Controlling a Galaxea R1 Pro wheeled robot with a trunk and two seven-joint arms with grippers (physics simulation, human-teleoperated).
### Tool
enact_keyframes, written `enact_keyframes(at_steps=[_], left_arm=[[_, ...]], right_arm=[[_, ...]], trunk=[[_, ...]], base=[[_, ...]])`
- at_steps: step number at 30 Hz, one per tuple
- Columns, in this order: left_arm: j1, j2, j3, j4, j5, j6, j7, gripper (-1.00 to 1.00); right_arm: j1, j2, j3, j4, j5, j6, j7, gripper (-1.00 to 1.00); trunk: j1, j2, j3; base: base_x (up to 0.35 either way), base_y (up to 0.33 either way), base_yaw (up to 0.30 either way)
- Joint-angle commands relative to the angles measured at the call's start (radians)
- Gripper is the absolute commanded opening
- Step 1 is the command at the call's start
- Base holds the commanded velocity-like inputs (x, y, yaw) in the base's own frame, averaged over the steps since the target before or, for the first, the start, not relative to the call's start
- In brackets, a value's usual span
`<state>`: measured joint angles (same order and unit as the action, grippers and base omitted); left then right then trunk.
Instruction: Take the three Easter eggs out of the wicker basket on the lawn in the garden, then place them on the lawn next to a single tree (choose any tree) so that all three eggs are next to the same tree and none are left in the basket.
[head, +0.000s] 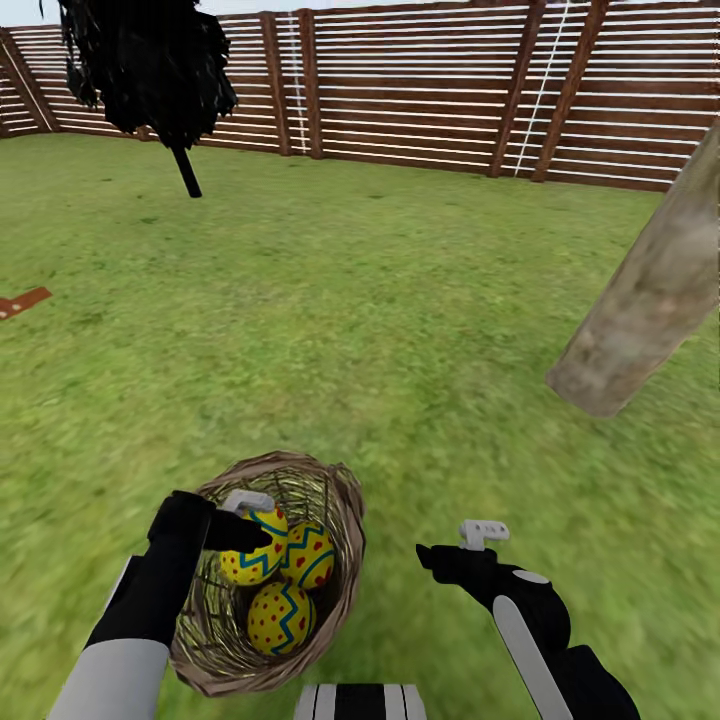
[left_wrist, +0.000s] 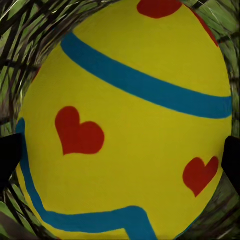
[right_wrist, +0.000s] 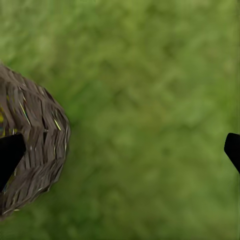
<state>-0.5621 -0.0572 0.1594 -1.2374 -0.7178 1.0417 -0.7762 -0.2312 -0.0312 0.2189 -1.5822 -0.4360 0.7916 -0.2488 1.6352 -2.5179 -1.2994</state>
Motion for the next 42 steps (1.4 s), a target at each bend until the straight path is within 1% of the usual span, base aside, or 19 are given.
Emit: enact_keyframes(at_steps=[1,4,10,29,42], left_arm=[[-0.001,-0.001,-0.002,0.0,-0.011,0.005,-0.015,-1.0],[0.0,-0.001,-0.009,0.002,-0.012,0.005,-0.027,-1.0],[-0.001,-0.001,-0.019,0.006,-0.014,0.005,-0.03,-1.0],[0.0,-0.002,-0.021,0.002,-0.015,0.005,-0.031,-1.0],[0.0,-0.003,-0.021,0.015,-0.017,0.005,-0.031,-1.0]], right_arm=[[-0.001,-0.001,0.002,-0.001,-0.01,0.002,-0.01,1.0],[-0.001,-0.001,0.002,-0.001,-0.01,0.003,-0.01,1.0],[-0.001,-0.001,0.002,-0.001,-0.01,0.004,-0.01,1.0],[-0.001,-0.001,0.001,-0.001,-0.01,0.008,-0.009,1.0],[-0.001,-0.002,0.0,-0.001,-0.011,0.009,-0.009,1.0]], trunk=[[-0.001,0.0,0.003],[-0.002,0.001,0.015],[-0.005,0.002,0.038],[-0.005,0.002,0.038],[-0.01,0.005,0.088]], base=[[0.0,0.0,0.0],[0.0,0.0,0.0],[0.0,0.0,0.0],[-0.039,0.0,0.0],[-0.002,0.0,0.0]])
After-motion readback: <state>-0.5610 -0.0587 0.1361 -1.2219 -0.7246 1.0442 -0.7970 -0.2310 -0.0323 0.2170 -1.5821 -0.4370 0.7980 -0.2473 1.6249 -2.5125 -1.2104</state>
